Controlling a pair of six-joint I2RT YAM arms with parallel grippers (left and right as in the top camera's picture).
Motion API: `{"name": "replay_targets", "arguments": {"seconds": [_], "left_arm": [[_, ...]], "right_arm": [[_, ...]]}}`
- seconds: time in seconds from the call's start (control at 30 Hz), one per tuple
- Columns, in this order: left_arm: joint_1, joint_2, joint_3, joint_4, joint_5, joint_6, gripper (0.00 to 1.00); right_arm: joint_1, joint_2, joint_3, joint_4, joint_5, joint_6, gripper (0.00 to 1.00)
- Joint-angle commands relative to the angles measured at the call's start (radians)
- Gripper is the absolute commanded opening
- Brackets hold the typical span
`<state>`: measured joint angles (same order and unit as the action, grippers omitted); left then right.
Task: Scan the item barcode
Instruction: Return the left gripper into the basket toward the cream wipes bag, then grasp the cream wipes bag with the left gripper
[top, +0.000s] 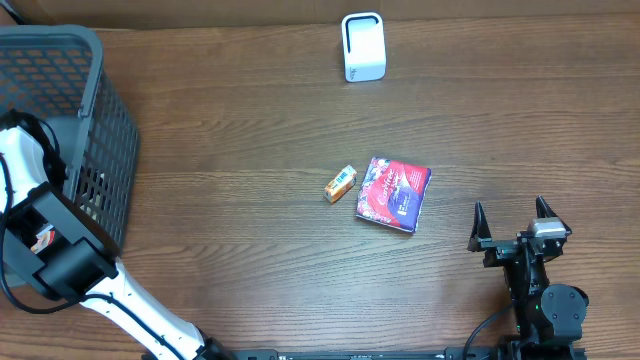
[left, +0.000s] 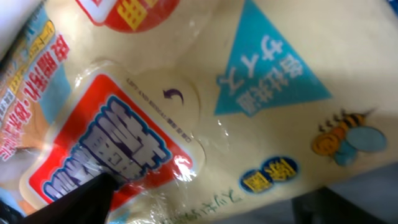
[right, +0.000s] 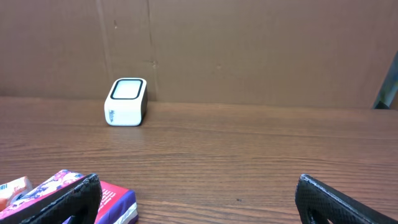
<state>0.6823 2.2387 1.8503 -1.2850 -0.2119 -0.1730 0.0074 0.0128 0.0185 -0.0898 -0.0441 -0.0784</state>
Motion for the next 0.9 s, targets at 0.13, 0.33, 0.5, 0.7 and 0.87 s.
{"name": "replay_targets", "arguments": {"seconds": [0.13,0.33,0.5,0.7,0.87], "left_arm": [[0.003,0.011,-0.051,0.059,-0.009,0.043,0.73],[0.004,0.011,-0.051,0.060,-0.009,0.043,0.60],[0.004,0.011,-0.061,0.072,-0.008,0.043,0.64],[0.004,0.012,-0.096,0.094,-0.008,0.043,0.45],[0.004,0.012,-0.116,0.106,-0.008,0.043,0.22]], "right_arm": [[0.005,-0.010,-0.010,0.007,0.006,0.000,1.00],[0.005,-0.010,-0.010,0.007,0.006,0.000,1.00],[0.005,-0.010,-0.010,0.007,0.006,0.000,1.00],[0.005,-0.010,-0.010,0.007,0.006,0.000,1.00],[0.005,-0.010,-0.010,0.007,0.006,0.000,1.00]]}}
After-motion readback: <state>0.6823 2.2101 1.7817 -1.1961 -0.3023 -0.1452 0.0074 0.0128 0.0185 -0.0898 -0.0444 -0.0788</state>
